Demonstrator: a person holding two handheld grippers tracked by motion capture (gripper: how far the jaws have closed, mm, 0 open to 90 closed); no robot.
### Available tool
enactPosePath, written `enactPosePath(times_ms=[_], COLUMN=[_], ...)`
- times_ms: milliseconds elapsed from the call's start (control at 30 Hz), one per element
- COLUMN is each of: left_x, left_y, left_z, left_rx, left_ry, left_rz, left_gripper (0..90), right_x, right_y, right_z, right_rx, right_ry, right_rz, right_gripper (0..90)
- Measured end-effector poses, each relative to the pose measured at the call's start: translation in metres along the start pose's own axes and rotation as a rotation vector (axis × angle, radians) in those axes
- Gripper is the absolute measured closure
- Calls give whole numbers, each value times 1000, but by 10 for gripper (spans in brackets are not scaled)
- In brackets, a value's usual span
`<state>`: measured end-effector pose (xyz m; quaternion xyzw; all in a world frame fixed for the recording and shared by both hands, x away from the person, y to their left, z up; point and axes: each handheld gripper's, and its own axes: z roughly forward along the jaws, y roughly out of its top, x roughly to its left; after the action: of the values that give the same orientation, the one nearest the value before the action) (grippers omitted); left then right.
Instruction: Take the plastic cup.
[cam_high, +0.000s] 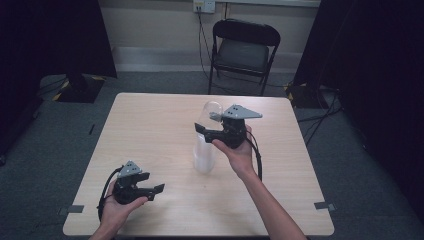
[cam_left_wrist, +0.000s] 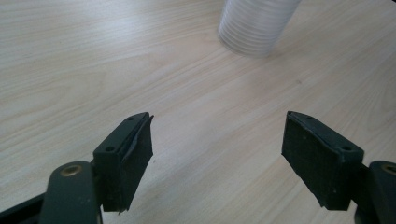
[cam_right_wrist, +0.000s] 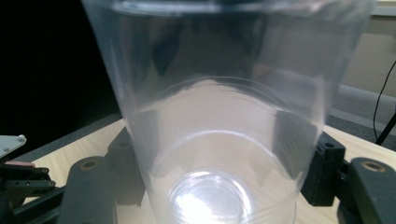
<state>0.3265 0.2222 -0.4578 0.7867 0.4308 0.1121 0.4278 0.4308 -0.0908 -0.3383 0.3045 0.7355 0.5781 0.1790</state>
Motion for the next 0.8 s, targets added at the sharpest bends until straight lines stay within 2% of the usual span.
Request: enactPosePath(times_ms=[100,333,633,667,800], left_x=[0,-3,-7,-8,-12], left_y=[0,1,6,7,10], left_z=[0,-1,-3,-3,-3], left_rx=[-5,-9,-39,-42,-44], left_ry=[-16,-14,-19,-20,-23], left_rz=[1,7,8,15,26], left_gripper=[234,235,285,300,315], right_x=[-1,-1,-9,-12,-15], right_y=[3,11,14,14,11], right_z=[-4,-19,-47,-55,-65], right_rx=[-15,-44,-63,-66,-62], right_ry=[9,11,-29,-36,-51], right_rz=[8,33,62,72,95], right_gripper=[313,315,320,321,328])
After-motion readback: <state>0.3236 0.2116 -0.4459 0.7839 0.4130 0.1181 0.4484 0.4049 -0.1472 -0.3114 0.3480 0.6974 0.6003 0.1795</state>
